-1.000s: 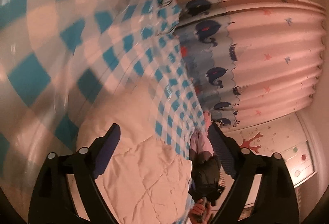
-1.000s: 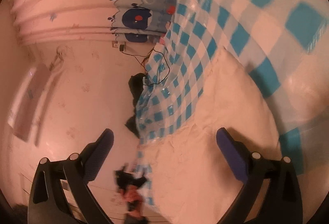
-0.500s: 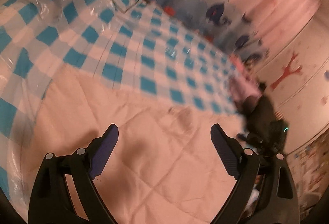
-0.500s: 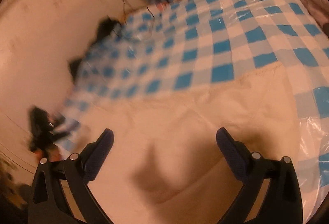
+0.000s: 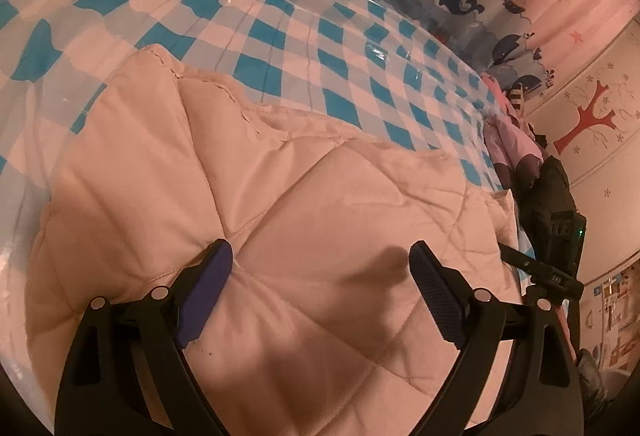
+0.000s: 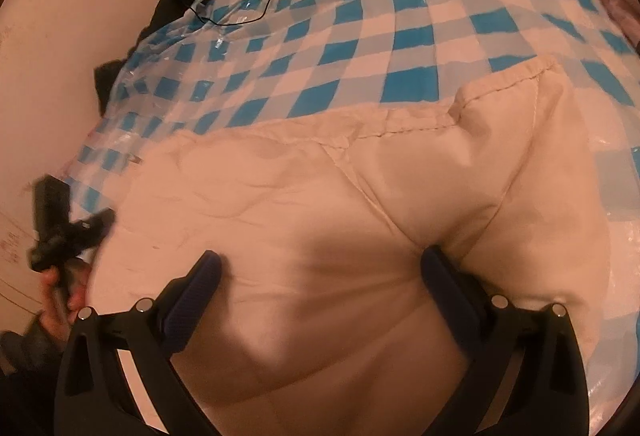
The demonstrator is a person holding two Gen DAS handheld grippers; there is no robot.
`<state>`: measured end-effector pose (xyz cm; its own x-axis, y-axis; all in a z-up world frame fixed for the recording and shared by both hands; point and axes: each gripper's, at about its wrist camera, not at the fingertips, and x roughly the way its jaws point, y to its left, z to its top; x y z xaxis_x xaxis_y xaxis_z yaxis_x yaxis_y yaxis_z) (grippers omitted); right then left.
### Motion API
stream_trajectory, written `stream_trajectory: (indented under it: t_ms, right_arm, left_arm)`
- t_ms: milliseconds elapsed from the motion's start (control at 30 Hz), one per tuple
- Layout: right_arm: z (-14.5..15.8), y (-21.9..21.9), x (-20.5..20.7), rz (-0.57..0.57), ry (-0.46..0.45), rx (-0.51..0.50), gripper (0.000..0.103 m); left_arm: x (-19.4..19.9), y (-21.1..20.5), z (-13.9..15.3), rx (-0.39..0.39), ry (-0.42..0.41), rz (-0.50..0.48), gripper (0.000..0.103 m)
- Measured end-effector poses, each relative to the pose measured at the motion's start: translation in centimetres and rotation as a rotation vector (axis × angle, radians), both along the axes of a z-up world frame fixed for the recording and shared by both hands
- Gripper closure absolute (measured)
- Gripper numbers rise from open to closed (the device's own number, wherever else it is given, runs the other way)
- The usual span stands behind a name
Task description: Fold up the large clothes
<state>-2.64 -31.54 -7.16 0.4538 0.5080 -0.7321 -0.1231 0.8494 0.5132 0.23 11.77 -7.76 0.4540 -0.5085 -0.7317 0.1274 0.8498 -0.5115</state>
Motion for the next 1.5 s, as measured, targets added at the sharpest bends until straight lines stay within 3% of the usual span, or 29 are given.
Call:
stream_trajectory:
  t_ms: [133, 233, 367, 533, 600, 800, 967, 1167, 1267, 1333, 1433, 1500]
  right_arm:
    - [4.1, -4.0, -3.5, -0.043, -0.012, 0.194, 0.007]
    - [5.8, -6.9, -8.1, -0.05, 0.004, 0.248, 0.007]
    - [4.3, -9.8, -13.8, -0.105, 0.092, 0.29, 0.007]
    - [1.3, -11.7, -18.8, -0.221, 0.174, 0.348, 0.007]
    - [0.1, -12.2, -20.0, -0.25, 0.189, 0.443, 0.007]
    - [-2.1, -12.3, -20.6, -0.296, 0.214, 0.552, 0.007]
    - [-2.1, -11.5, -19.7, -0.3, 0.205, 0.519, 0.007]
    - [-1.0, -10.8, -19.0, -0.301, 0.156, 0.556, 0.006]
    - [-2.5, -10.2, -18.4, -0.298, 0.252, 0.484, 0.006]
    - [-3.0, -10.0, -18.0, -0.292, 0.268, 0.482, 0.006]
    - [-1.8, -9.7, -17.6, -0.283, 0.203, 0.558, 0.006]
    - [-0.3, -9.8, -17.4, -0.261, 0.129, 0.632, 0.006]
  left_arm:
    - [-3.6, 4.1, 4.4, -0.043, -0.024, 0.059, 0.02]
    - [-7.4, 8.2, 5.8, -0.06, -0.029, 0.096, 0.019]
    - [-12.4, 12.6, 4.5, -0.047, 0.031, 0.178, 0.019]
    - [-16.8, 15.0, 1.1, -0.164, 0.126, 0.254, 0.019]
    - [-18.0, 15.0, -0.2, -0.225, 0.158, 0.266, 0.019]
    - [-19.4, 13.6, -2.5, -0.367, 0.203, 0.286, 0.019]
    - [-19.5, 12.8, -3.2, -0.455, 0.214, 0.298, 0.018]
    - [-18.9, 11.9, -3.6, -0.47, 0.247, 0.291, 0.016]
    - [-18.6, 11.2, -4.2, -0.452, 0.276, 0.279, 0.016]
    - [-18.3, 10.7, -4.8, -0.448, 0.291, 0.279, 0.016]
    - [-17.8, 10.1, -4.5, -0.464, 0.273, 0.289, 0.016]
    - [-17.8, 9.9, -3.0, -0.501, 0.214, 0.293, 0.016]
